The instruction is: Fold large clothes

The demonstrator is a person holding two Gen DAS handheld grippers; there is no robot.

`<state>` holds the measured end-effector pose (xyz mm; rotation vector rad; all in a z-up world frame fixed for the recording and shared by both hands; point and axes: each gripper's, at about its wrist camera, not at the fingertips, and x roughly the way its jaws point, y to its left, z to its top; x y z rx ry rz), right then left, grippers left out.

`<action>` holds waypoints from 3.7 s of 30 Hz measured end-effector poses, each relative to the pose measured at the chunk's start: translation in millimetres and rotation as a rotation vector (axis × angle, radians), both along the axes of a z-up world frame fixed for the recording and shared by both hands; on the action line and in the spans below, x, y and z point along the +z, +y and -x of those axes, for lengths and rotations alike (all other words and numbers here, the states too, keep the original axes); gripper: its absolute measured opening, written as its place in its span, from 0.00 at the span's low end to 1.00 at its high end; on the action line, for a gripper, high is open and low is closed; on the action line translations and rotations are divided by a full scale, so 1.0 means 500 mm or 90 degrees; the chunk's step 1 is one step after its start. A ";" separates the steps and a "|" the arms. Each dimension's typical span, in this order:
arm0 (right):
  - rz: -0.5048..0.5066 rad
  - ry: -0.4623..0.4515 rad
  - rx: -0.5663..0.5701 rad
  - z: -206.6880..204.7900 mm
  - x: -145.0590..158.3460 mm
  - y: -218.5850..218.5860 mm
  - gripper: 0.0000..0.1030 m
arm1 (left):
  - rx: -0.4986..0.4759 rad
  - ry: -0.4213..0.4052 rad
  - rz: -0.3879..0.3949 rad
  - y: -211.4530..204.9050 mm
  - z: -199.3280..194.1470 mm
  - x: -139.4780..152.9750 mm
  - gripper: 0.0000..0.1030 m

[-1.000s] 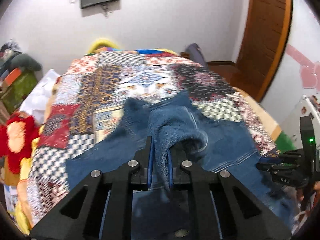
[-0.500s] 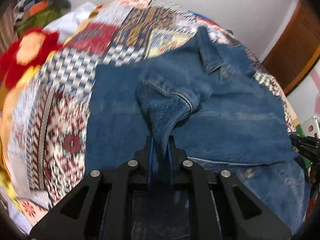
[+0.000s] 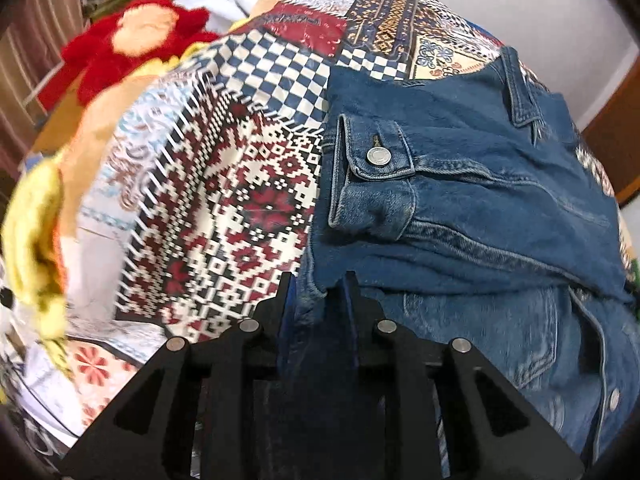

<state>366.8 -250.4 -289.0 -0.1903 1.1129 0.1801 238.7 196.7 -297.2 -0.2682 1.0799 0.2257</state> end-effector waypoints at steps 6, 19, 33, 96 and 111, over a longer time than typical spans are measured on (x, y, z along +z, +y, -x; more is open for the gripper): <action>0.014 0.001 -0.064 0.005 0.009 -0.052 0.72 | -0.027 -0.049 -0.028 -0.012 -0.014 0.062 0.58; -0.130 -0.008 -0.047 -0.078 0.078 -0.026 0.72 | -0.006 -0.044 0.059 0.046 -0.182 0.053 0.86; -0.208 0.070 -0.115 -0.249 0.009 -0.050 0.72 | 0.007 0.048 0.233 0.130 -0.344 -0.085 0.75; 0.156 -0.122 -0.019 -0.454 -0.009 0.112 0.71 | -0.026 -0.002 -0.026 0.135 -0.459 -0.039 0.19; 0.006 -0.175 -0.004 -0.265 0.197 0.074 0.71 | -0.046 -0.105 -0.058 0.074 -0.313 0.149 0.45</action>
